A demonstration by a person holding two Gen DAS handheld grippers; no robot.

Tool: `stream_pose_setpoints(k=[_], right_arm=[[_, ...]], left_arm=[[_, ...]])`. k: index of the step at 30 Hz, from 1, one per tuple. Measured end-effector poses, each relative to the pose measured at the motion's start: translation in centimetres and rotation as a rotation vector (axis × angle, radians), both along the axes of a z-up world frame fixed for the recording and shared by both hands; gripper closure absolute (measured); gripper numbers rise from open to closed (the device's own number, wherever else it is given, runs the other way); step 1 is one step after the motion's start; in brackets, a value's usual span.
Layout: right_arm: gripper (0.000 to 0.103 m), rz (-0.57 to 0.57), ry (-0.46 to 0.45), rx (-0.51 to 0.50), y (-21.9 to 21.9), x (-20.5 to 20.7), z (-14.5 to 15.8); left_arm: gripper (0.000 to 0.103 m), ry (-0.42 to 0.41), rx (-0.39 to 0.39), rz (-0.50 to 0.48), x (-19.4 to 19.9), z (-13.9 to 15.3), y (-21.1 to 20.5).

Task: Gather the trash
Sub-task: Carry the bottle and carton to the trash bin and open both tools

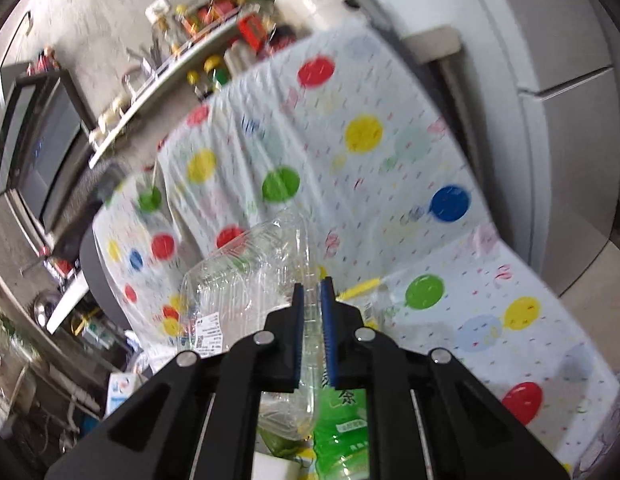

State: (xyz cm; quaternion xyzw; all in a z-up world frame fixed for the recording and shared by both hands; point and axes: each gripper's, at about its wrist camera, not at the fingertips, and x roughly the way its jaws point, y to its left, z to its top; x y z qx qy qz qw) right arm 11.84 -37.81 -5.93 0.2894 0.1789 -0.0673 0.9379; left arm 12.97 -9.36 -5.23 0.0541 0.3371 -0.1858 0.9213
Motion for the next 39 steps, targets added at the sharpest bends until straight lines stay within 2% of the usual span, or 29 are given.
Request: stream_pose_setpoints(k=[6,12,18,22,27,33,39], right_arm=[[0.094,-0.097,-0.032,-0.011,-3.5,-6.8,1.4],[0.094,-0.220,-0.024,0.022,-7.6,-15.7,0.2],[0.094,-0.356,-0.006,0.016,-10.3,-24.8,-1.3],[0.094,-0.513,0.005,-0.028,-11.5,-32.6,-2.3],[0.094,-0.696,0.110,-0.046,-12.7,-40.5,-5.5],[0.094,-0.817,0.219,-0.036,-13.3,-45.0,-9.8],[0.094,-0.889,0.338,-0.074,-13.7,-45.7,-12.6]], left_arm=[[0.029,-0.018,-0.015,-0.093,-2.5,0.8,-2.6],[0.029,-0.023,-0.030,-0.238,-5.8,0.4,-7.8],[0.029,-0.010,-0.036,-0.435,-10.5,-1.0,-13.9],[0.029,-0.020,-0.036,-0.609,-15.2,-1.9,-18.1],[0.029,-0.001,-0.035,-0.786,-19.9,-2.9,-22.7],[0.029,0.067,-0.006,-0.919,-24.1,-6.2,-27.4],[0.029,0.130,0.027,-0.963,-25.1,-8.8,-31.2]])
